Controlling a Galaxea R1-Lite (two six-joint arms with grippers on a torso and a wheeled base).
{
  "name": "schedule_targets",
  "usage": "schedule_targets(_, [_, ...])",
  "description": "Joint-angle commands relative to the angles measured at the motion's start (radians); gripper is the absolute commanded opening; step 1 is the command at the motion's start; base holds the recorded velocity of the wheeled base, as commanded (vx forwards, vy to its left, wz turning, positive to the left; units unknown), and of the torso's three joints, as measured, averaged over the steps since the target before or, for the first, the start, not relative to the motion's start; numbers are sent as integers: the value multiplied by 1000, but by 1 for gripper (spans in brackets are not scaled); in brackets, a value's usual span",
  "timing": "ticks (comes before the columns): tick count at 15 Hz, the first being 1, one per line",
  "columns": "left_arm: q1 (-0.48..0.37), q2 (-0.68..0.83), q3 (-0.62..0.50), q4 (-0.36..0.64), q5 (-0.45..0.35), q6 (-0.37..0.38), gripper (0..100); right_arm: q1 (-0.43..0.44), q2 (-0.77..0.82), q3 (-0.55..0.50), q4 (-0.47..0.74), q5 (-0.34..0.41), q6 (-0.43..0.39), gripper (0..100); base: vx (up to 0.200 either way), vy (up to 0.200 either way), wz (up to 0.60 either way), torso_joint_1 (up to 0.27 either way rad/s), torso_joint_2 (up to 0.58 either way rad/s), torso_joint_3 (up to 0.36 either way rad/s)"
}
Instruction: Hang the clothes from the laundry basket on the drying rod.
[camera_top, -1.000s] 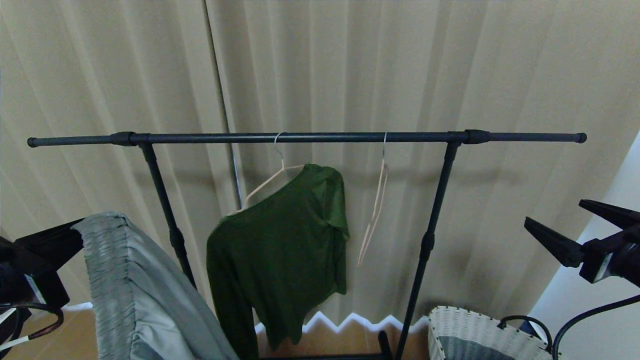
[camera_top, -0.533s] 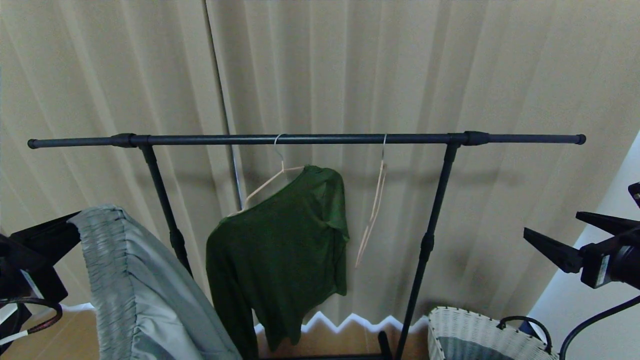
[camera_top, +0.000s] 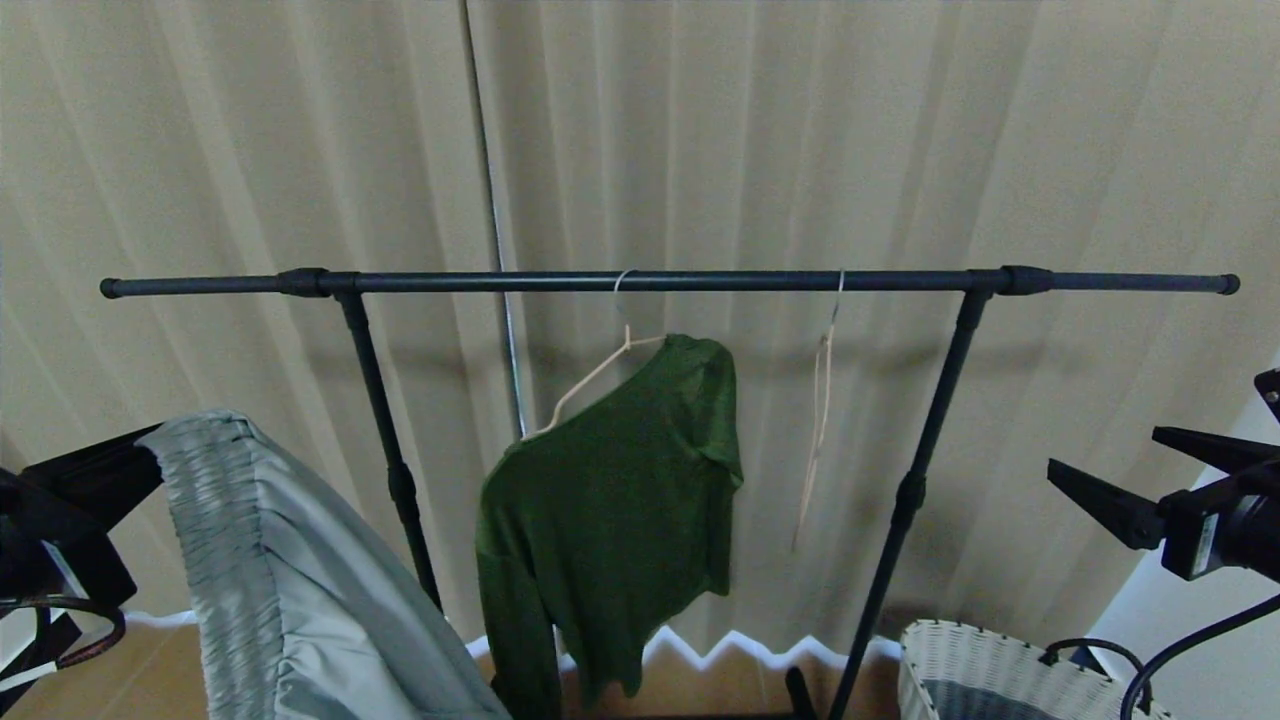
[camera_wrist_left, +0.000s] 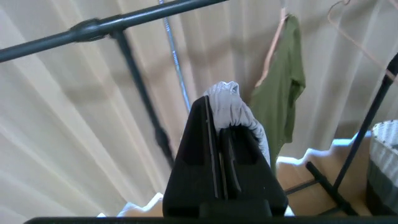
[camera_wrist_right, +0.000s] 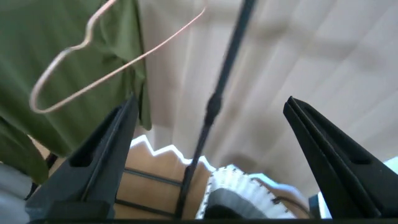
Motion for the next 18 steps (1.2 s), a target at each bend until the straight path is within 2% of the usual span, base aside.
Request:
schedule_targets(1, [0,1,0,-1,0,0,0,3,5,2,2,1,0,100,0,200,0,2,7,-2])
schedule_targets(4, [0,-4,1,-1,0,0,0,4,3,7,2,1,-20,100,0,133,0,3,0,0])
schedule_targets(5, [0,-5,4,-1,0,0,0,3,0,28,2,1,-86,100,0,0,0,0,0,0])
schedule_targets(7, [-1,-8,9,-2,0,2,0,3,-3,54,2,3,-146,100,0,0,0,0,0,0])
schedule_targets(11, [-1,-7,7,1,0,-1,0,6,44,44,0,-10,-148,100,0,0,0,0,0,0])
schedule_targets(16, [-1,-4,9,1,0,-1,0,23,104,15,-1,-40,-135,100,200,0,0,1,-3,5])
schedule_targets(18, [-3,-8,13,-1,-2,0,0,79,140,-16,3,-79,-71,100,100,0,0,9,-1,-4])
